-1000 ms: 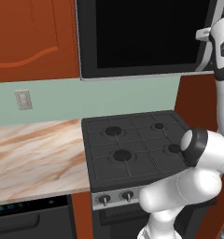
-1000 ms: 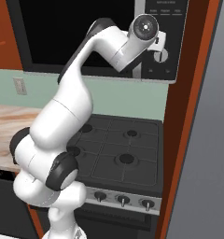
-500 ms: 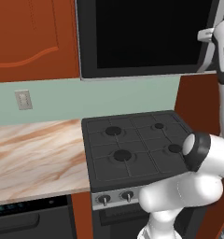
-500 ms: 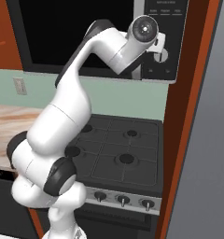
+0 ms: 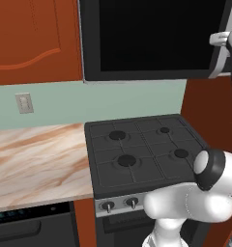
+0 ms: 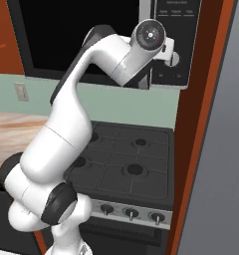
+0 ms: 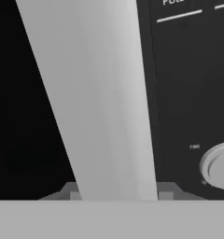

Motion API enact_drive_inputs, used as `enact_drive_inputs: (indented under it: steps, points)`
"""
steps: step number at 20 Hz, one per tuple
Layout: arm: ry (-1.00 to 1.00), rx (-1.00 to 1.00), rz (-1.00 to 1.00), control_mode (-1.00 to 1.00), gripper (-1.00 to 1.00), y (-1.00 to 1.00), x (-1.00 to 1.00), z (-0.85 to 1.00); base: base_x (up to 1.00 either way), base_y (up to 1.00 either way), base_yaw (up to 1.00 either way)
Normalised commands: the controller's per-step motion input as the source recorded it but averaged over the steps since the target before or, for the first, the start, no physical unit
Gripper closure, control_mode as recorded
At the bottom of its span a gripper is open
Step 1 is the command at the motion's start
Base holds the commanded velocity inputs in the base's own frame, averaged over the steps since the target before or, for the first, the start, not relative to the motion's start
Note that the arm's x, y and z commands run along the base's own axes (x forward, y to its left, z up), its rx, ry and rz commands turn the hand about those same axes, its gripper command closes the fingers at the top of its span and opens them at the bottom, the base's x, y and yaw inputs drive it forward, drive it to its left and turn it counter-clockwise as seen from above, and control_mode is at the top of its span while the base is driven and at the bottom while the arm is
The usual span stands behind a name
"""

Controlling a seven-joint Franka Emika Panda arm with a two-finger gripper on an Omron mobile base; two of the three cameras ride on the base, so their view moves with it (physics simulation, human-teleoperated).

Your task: Retrieve the reheated potato from the microwave, then place the potato, cheese, and condiment on the cutting board.

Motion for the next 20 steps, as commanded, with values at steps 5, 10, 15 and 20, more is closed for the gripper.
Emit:
enact_drive_inputs:
  steps: [5,10,15,20]
  points:
    - [0.00,0.00,0.00,-1.00,1.00,0.22,-0.40,0.11,0.00,0.00,0.00]
    - [0.00,0.00,-0.01,-1.00,1.00,0.17,-0.46,0.13,0.00,0.00,0.00]
    - [0.00,0.00,-0.03,-1.00,1.00,0.16,-0.53,0.09,0.00,0.00,0.00]
    - [0.00,0.00,-0.07,-1.00,1.00,0.13,-0.62,0.07,0.00,0.00,0.00]
